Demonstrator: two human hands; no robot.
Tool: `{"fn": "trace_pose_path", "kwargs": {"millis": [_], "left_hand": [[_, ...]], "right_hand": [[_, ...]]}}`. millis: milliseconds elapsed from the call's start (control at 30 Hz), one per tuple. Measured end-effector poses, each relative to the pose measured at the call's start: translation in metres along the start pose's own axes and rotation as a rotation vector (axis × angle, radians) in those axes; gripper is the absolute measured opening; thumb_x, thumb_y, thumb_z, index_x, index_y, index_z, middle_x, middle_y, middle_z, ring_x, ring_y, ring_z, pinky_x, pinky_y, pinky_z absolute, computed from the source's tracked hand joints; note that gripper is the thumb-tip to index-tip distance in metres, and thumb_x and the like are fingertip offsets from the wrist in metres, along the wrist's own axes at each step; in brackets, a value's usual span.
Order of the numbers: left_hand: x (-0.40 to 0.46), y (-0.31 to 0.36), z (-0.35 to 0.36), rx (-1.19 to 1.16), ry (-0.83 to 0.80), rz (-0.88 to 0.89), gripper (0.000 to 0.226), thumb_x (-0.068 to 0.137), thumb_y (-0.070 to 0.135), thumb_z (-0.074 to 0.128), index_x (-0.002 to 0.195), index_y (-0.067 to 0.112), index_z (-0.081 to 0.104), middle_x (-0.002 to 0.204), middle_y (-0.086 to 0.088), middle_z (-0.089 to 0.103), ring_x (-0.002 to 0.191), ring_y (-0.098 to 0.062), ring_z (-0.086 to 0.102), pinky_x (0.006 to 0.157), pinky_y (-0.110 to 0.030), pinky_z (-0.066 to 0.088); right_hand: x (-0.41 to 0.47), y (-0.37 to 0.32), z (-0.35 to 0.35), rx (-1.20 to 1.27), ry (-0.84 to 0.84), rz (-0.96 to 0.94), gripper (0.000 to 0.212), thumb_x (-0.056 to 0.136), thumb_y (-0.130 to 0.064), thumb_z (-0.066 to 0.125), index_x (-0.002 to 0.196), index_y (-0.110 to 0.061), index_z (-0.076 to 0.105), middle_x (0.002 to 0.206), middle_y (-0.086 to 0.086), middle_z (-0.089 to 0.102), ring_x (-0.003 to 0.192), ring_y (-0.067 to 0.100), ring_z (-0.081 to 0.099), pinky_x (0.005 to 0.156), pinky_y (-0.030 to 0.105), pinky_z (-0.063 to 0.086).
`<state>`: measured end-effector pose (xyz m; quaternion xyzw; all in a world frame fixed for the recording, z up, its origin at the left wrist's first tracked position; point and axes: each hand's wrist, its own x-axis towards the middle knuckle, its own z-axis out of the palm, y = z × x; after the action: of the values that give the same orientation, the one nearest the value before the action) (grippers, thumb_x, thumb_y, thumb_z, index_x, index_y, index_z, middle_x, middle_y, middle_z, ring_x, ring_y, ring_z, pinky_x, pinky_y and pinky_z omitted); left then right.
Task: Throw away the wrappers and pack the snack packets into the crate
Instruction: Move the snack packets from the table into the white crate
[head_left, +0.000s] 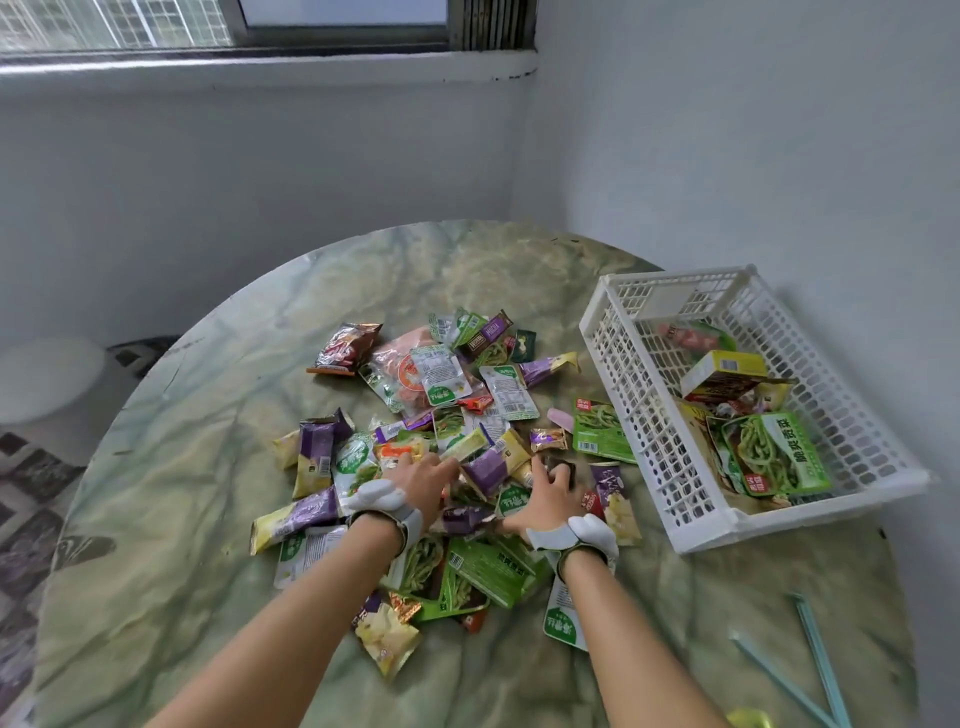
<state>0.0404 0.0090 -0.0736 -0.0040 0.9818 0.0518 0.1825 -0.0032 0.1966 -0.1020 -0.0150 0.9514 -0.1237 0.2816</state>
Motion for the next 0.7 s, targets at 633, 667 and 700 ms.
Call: {"fn": "trace_pose_path", "kwargs": {"millis": [633, 667, 700], "left_hand": [[0.027, 0.032, -0.060, -0.735, 0.538, -0.324, 0.020, 0.064, 0.010, 0.086, 0.067, 0.026, 0.075, 0.081, 0.001, 0.073, 0.074, -0.015, 0.062, 0.069, -0.023, 0.047], [0.027, 0.041, -0.071, -0.759, 0.570, -0.302, 0.016, 0.066, 0.009, 0.085, 0.070, 0.022, 0.077, 0.082, 0.002, 0.073, 0.076, -0.016, 0.063, 0.072, -0.024, 0.048], [0.030, 0.059, -0.084, -0.772, 0.595, -0.268, 0.013, 0.067, 0.009, 0.084, 0.073, 0.019, 0.078, 0.083, 0.004, 0.071, 0.078, -0.014, 0.062, 0.072, -0.023, 0.046]], "right_hand": [[-0.028, 0.077, -0.072, 0.668, 0.556, -0.202, 0.039, 0.061, -0.017, 0.079, 0.099, -0.020, 0.068, 0.094, -0.003, 0.054, 0.081, 0.017, 0.056, 0.068, 0.024, 0.042], [-0.032, 0.078, -0.082, 0.711, 0.557, -0.210, 0.039, 0.062, -0.017, 0.079, 0.099, -0.023, 0.067, 0.096, -0.002, 0.055, 0.083, 0.016, 0.056, 0.069, 0.023, 0.042], [-0.036, 0.087, -0.095, 0.764, 0.576, -0.210, 0.039, 0.063, -0.016, 0.078, 0.098, -0.025, 0.065, 0.098, -0.002, 0.056, 0.084, 0.015, 0.056, 0.070, 0.022, 0.042]]}}
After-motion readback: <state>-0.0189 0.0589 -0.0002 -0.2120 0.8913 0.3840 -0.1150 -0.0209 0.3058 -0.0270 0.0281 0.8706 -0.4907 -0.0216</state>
